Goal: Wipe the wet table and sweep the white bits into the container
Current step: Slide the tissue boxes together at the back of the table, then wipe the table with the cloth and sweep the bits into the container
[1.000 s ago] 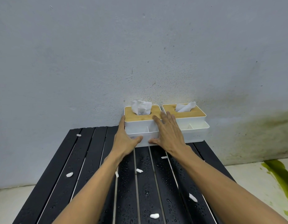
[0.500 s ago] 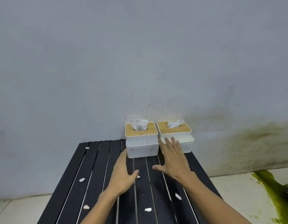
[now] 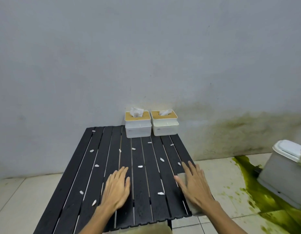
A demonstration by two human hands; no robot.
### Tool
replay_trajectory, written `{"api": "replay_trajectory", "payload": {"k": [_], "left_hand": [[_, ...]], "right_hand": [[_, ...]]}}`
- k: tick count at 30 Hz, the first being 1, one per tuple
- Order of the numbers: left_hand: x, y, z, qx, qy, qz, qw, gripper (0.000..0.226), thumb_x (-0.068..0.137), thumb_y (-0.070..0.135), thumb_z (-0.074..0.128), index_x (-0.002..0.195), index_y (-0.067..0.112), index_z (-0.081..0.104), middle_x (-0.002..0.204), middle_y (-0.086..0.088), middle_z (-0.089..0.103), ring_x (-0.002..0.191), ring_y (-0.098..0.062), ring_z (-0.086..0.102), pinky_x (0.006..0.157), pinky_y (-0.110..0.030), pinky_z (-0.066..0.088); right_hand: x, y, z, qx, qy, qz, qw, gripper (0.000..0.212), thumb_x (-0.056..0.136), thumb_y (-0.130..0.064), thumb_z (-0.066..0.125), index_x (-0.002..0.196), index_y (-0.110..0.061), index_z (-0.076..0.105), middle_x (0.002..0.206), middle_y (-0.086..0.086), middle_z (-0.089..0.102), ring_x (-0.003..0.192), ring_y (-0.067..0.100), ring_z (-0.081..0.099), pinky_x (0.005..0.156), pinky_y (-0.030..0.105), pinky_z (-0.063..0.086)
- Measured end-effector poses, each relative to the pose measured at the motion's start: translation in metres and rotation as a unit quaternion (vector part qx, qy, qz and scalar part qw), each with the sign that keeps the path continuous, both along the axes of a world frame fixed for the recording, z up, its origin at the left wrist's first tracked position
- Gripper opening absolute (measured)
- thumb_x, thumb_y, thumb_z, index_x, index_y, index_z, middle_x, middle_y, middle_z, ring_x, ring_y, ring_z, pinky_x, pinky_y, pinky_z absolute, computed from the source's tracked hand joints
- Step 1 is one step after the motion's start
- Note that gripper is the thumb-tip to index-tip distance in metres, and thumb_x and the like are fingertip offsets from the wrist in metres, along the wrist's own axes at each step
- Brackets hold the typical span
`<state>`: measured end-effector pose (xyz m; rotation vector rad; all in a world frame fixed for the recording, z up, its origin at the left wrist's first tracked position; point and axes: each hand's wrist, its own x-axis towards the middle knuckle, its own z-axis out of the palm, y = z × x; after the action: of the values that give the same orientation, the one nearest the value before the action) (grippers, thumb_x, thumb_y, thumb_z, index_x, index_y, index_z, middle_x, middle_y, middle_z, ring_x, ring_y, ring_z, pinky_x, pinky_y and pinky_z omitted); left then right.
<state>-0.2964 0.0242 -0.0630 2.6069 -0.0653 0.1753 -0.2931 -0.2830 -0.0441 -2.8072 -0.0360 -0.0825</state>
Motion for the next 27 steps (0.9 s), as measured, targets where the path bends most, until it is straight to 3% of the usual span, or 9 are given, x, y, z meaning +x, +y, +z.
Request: {"api": "replay_trajectory", "payload": {"k": [5,10,14,18,24,27], "left_hand": [[-0.014,0.008,-0.013,-0.004,0.009,0.015,1.0,0.062,0.097,0.048,0.017,0.148,0.021,0.038,0.153,0.002,0.04,0.144,-0.02,0.03,0.119,-0.036,0.021],[-0.011,0.01,-0.021,-0.003,-0.007,0.015,1.0,0.048,0.103,0.039,0.03,0.144,0.019,0.043,0.149,0.001,0.046,0.143,-0.021,0.032,0.118,-0.038,0.024],[-0.012,0.013,-0.024,0.01,-0.021,0.012,1.0,0.069,0.092,0.054,0.014,0.142,0.019,0.047,0.149,0.002,0.046,0.142,-0.019,0.034,0.118,-0.038,0.024],[-0.012,0.017,-0.027,-0.008,-0.03,0.008,0.999,0.068,0.093,0.054,0.017,0.142,0.019,0.049,0.148,0.005,0.047,0.141,-0.015,0.035,0.118,-0.035,0.025],[-0.008,0.024,-0.025,-0.07,-0.069,0.018,0.995,0.053,0.1,0.049,0.023,0.133,0.025,0.057,0.132,0.013,0.058,0.129,-0.005,0.042,0.101,-0.023,0.034],[-0.009,0.025,-0.026,-0.084,-0.073,0.025,0.994,0.042,0.102,0.04,0.03,0.13,0.028,0.059,0.13,0.018,0.058,0.127,0.0,0.04,0.098,-0.023,0.034]], "right_hand": [[-0.033,-0.008,-0.024,-0.075,0.04,-0.004,0.996,0.105,0.07,-0.08,-0.019,0.16,-0.028,-0.001,0.167,0.007,-0.013,0.154,0.034,-0.013,0.124,0.047,-0.003],[-0.018,-0.002,-0.028,-0.068,0.023,-0.015,0.997,0.092,0.079,-0.069,-0.016,0.16,-0.029,0.0,0.168,0.006,-0.006,0.154,0.036,-0.008,0.124,0.045,0.001],[0.001,0.001,-0.03,-0.049,0.013,-0.008,0.999,0.069,0.096,-0.057,0.002,0.159,-0.029,0.012,0.169,0.002,0.006,0.155,0.033,0.0,0.125,0.042,0.007],[-0.021,-0.01,-0.05,-0.061,-0.022,0.021,0.998,0.089,0.087,-0.062,-0.024,0.159,-0.028,0.016,0.168,-0.001,0.009,0.156,0.025,0.001,0.125,0.035,0.001],[-0.024,-0.021,-0.047,-0.03,-0.021,-0.087,0.996,0.08,0.09,-0.054,-0.007,0.159,-0.022,0.019,0.168,0.004,0.011,0.155,0.028,0.007,0.125,0.034,0.0],[0.022,-0.024,-0.043,0.004,-0.002,-0.111,0.994,0.059,0.106,-0.04,0.015,0.159,-0.015,0.018,0.167,0.009,0.011,0.154,0.033,0.008,0.126,0.04,0.008]]}}
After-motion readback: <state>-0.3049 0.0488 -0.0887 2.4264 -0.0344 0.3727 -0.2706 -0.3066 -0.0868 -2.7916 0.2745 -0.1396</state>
